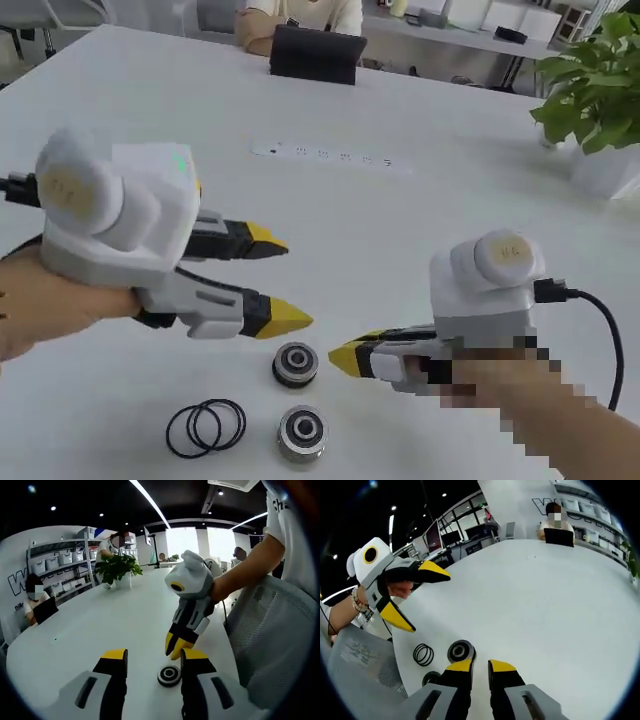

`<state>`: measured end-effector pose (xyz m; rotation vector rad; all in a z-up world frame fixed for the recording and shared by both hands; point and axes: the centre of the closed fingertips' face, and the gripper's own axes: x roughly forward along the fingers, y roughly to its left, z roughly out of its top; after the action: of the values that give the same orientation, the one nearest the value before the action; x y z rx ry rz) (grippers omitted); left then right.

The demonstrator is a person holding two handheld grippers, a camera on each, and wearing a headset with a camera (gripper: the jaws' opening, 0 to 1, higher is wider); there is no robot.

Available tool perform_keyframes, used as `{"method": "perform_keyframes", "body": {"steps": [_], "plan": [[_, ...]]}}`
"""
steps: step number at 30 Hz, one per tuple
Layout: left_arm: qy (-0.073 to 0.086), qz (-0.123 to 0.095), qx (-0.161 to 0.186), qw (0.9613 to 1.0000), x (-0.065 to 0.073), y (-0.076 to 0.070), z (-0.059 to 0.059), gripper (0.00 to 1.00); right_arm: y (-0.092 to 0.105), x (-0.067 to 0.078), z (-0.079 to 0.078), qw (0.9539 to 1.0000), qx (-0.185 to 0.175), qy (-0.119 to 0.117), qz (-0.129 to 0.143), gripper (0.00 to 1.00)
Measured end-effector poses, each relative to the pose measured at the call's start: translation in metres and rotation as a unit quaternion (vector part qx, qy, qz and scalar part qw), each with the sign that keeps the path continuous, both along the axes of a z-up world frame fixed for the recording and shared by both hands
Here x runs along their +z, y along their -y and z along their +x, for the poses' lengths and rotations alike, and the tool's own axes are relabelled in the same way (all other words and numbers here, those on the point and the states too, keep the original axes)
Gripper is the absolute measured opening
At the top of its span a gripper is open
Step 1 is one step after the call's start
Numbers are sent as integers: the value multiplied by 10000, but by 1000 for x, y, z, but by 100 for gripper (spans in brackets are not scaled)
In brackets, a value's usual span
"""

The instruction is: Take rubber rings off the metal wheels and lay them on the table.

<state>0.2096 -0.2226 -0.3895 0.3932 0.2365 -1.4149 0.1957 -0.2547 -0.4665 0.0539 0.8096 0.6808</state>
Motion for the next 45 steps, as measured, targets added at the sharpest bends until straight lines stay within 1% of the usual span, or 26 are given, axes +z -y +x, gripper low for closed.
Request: {"method": "perform_keyframes", "body": {"steps": [3,7,10,13,16,17,19,21,27,30,32,34,38,42,45], "plan": [[-7,127,-21,9999,-12,2,-3,35,-4,-2,-3,9999,124,-13,-40,9],[-66,235,-35,9997,-25,5,-6,32,-7,-4,-6,9997,248,-14,-87,10],[-94,332,17,9994,-35,5,-6,29,-9,-6,-8,9994,321,-36,-93,10],[-83,499,-32,9987,-46,6,-10,26,-12,-8,-10,9991,397,-42,-112,11],[-139,575,-66,9982,-53,7,-12,22,-14,-10,-12,9988,467,-46,-130,11],[-140,622,-93,9979,-56,7,-13,21,-14,-10,-13,9987,485,-51,-137,12],[-155,646,-139,9977,-59,8,-15,19,-15,-11,-14,9985,525,-62,-161,12],[-229,625,-132,9977,-61,9,-16,19,-15,-12,-14,9983,547,-48,-174,13],[-283,677,-35,9973,-68,7,-13,15,-17,-13,-15,9980,594,-56,-189,13],[-416,588,-8,9974,-68,9,-14,12,-18,-14,-15,9979,621,-48,-189,13],[-432,572,-34,9974,-68,9,-15,10,-18,-13,-15,9978,641,-29,-187,14],[-415,565,-38,9975,-69,9,-15,10,-19,-13,-15,9977,647,-13,-185,14],[-493,533,-2,9974,-69,9,-16,10,-19,-13,-15,9975,677,5,-193,14],[-504,523,-29,9974,-69,7,-16,10,-19,-13,-15,9976,667,7,-196,14],[-551,524,-33,9971,-69,6,-16,10,-19,-13,-15,9976,662,9,-196,14]]}}
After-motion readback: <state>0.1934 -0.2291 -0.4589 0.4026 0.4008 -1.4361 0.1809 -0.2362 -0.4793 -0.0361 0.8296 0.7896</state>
